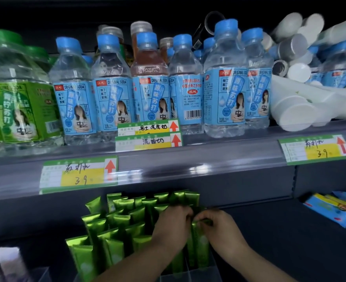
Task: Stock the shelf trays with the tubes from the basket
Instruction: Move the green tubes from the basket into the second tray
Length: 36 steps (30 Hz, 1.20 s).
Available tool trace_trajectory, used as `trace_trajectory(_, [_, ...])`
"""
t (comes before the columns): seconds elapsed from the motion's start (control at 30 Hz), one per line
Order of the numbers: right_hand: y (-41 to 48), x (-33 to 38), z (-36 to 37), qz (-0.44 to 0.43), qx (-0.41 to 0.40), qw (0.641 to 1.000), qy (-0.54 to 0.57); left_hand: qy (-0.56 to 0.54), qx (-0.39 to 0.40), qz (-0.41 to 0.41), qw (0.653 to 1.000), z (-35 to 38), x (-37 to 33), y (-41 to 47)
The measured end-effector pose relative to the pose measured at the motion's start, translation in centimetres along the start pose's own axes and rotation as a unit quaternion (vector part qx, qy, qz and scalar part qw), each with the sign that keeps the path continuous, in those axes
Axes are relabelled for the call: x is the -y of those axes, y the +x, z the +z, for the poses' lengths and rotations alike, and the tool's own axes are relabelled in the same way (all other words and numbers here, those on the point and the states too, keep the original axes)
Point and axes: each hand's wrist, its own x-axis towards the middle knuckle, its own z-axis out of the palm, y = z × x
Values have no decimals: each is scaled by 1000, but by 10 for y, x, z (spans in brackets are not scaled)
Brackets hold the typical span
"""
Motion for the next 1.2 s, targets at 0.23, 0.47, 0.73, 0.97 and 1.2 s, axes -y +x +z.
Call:
trace_trajectory(0.23, [0,-1,3,4,-3,1000,-30,-6,6,-1,1000,2,-1,-1])
trace_trajectory(0.47, [-1,3,3,-5,-3,999,-33,32,18,18,999,0,-1,-6])
trace_trajectory(0.73, [-9,12,2,-18,-14,997,-74,93,13,58,994,-15,-7,-20])
trace_trajectory(0.97, [-29,36,-3,-54,-10,982,-183,158,30,77,984,-38,-10,-40])
trace_trajectory(1.2, [-57,70,-8,-59,32,970,-233,197,45,65,977,-72,-9,-76])
